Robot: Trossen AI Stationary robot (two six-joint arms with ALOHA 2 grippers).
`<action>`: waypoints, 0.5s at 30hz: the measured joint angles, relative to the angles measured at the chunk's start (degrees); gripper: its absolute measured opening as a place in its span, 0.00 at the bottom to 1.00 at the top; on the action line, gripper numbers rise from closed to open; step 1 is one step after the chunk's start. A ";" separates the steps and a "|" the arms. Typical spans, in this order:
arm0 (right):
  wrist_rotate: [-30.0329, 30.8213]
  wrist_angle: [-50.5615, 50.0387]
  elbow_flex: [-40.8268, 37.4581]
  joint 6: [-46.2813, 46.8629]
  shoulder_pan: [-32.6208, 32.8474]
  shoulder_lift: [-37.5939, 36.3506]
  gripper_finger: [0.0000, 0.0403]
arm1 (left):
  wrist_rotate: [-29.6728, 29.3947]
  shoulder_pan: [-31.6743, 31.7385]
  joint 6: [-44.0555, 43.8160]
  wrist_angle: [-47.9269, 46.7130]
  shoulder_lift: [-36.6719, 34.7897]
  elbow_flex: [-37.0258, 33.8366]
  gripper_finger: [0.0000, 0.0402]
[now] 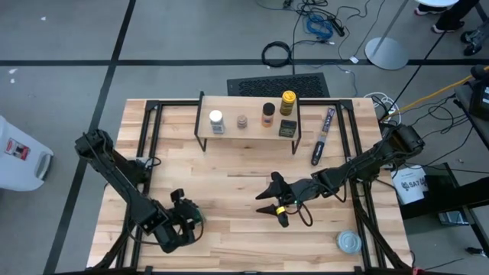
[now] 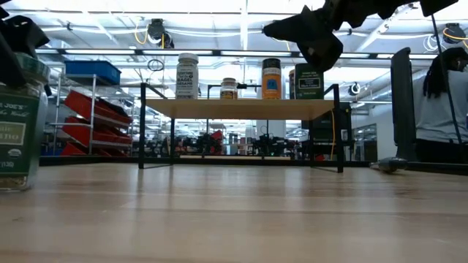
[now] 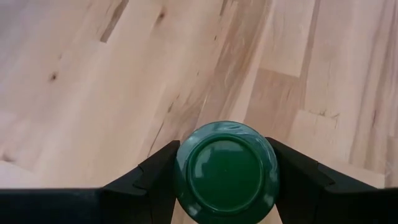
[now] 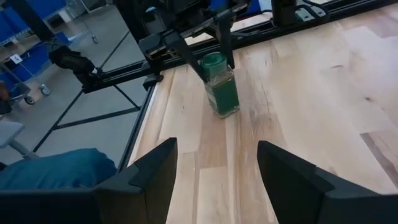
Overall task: Shelf spices
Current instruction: Remove the green seasoning bottle from the shelf, then remove the rectangular black seasoning bottle from the shelf
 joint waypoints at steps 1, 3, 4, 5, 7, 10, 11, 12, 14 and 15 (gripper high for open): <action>0.00 -0.08 0.00 0.00 0.00 0.00 0.52 | 0.02 0.02 0.14 0.06 0.07 0.00 0.53; 0.00 -0.05 0.00 0.00 0.00 0.00 0.52 | 0.15 0.04 1.71 0.78 0.09 -0.02 0.54; 0.00 -0.05 0.00 0.01 0.00 0.00 0.52 | 0.19 0.04 2.82 1.27 0.14 -0.04 0.55; 0.00 -0.06 0.00 0.02 0.00 0.00 0.52 | 0.50 0.06 3.77 1.77 0.16 -0.03 0.57; 0.00 -0.05 0.00 0.02 0.00 0.00 0.52 | 1.98 0.05 4.24 1.67 0.34 0.34 0.61; -0.01 -0.12 0.00 0.02 0.00 0.00 0.52 | 2.77 0.11 4.27 1.46 0.37 0.63 0.67; 0.00 -0.15 0.00 0.00 0.00 0.00 0.52 | 2.81 0.09 4.37 1.80 0.34 0.78 0.68; -0.07 -0.11 0.00 -0.02 0.00 0.00 0.52 | 3.22 0.09 4.37 1.81 0.34 0.81 0.70; -0.05 -0.13 0.00 -0.15 0.00 0.00 0.52 | 4.07 0.08 4.36 1.43 0.38 0.79 0.71; -0.06 -0.14 0.00 -0.23 0.00 0.00 0.52 | 4.15 0.09 4.35 1.51 0.36 0.79 0.72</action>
